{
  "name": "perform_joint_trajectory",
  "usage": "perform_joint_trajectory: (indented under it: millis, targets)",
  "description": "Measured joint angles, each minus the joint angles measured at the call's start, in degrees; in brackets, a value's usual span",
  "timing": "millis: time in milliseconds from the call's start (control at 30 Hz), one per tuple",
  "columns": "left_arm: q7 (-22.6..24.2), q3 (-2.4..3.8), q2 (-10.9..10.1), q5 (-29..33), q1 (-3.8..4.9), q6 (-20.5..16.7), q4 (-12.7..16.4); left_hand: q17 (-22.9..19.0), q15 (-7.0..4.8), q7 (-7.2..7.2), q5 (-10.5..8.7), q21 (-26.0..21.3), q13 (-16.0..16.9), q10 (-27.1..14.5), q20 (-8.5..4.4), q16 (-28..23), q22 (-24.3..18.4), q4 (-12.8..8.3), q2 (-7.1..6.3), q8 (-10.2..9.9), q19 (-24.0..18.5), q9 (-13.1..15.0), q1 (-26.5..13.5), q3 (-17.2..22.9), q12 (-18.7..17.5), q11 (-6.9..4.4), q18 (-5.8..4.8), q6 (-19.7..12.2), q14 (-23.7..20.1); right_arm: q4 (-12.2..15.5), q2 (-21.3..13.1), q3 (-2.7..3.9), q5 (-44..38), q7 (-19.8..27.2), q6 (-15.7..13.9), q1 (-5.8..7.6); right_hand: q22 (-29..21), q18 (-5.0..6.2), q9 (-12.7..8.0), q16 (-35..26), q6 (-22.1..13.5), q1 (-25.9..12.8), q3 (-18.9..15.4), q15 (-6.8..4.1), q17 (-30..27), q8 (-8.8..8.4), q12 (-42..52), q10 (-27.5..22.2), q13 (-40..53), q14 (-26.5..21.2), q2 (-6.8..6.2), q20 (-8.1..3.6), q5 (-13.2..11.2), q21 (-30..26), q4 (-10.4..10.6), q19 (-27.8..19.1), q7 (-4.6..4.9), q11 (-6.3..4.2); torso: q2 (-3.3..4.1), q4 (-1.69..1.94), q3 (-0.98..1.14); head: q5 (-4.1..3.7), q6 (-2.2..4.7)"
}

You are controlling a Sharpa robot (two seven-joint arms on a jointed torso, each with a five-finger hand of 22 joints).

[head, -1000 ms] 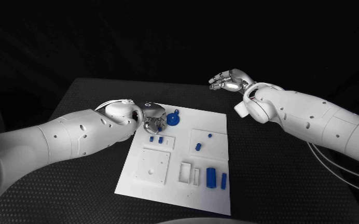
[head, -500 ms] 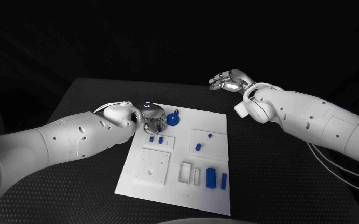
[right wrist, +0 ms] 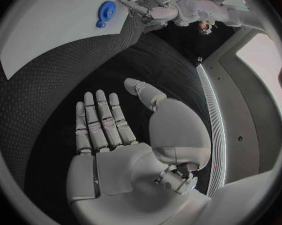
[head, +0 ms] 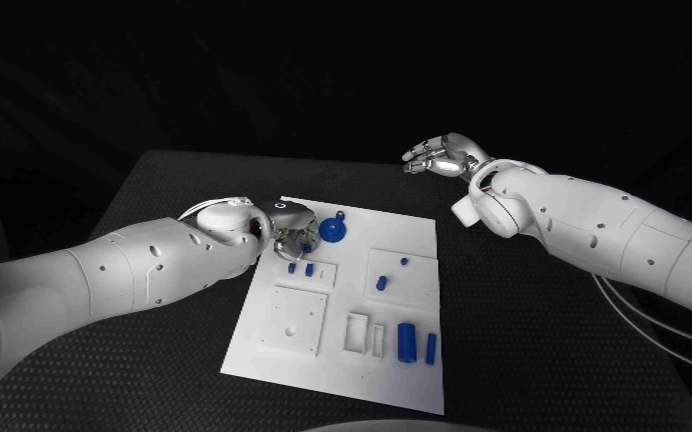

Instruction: Assemble the parts on the task board

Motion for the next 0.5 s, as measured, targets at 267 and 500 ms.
perform_joint_trajectory:
  millis: [267,500]
  targets:
    - [0.1,0.03,-0.1,0.2,0.03,0.2,0.0,0.0,0.31,0.02,0.00,-0.2,-0.5,-0.4,0.20,-0.2,0.0,0.0,0.00,0.0,-0.2,-0.1,0.0,0.0,-0.2,-0.12,0.10,-0.4,-0.3,0.0,0.0,0.00,0.0,0.0,0.1,-0.01,0.1,0.00,-0.1,0.0,0.0,0.0,0.0,0.00,0.0,0.00,0.0,0.0,0.0,0.0,0.00,0.09,0.2,-0.2,0.0,0.1,0.00,0.00,0.01,-0.04,0.00,0.00,-0.08]
    - [0.2,0.03,-0.1,0.3,0.03,0.2,0.0,0.0,0.61,-0.38,0.00,-0.2,-0.9,-0.8,0.22,-0.2,0.0,0.0,-0.53,-0.3,-0.2,-0.6,0.1,0.0,-0.2,-0.51,0.11,-1.8,-0.6,0.0,0.0,0.00,0.0,0.0,0.1,-0.01,0.1,0.00,-0.1,0.0,0.0,0.0,-0.2,0.00,0.0,0.00,0.0,0.0,0.0,0.0,0.00,0.09,0.2,-0.2,-0.2,0.1,0.00,0.00,0.01,-0.02,0.00,-0.18,-0.10]
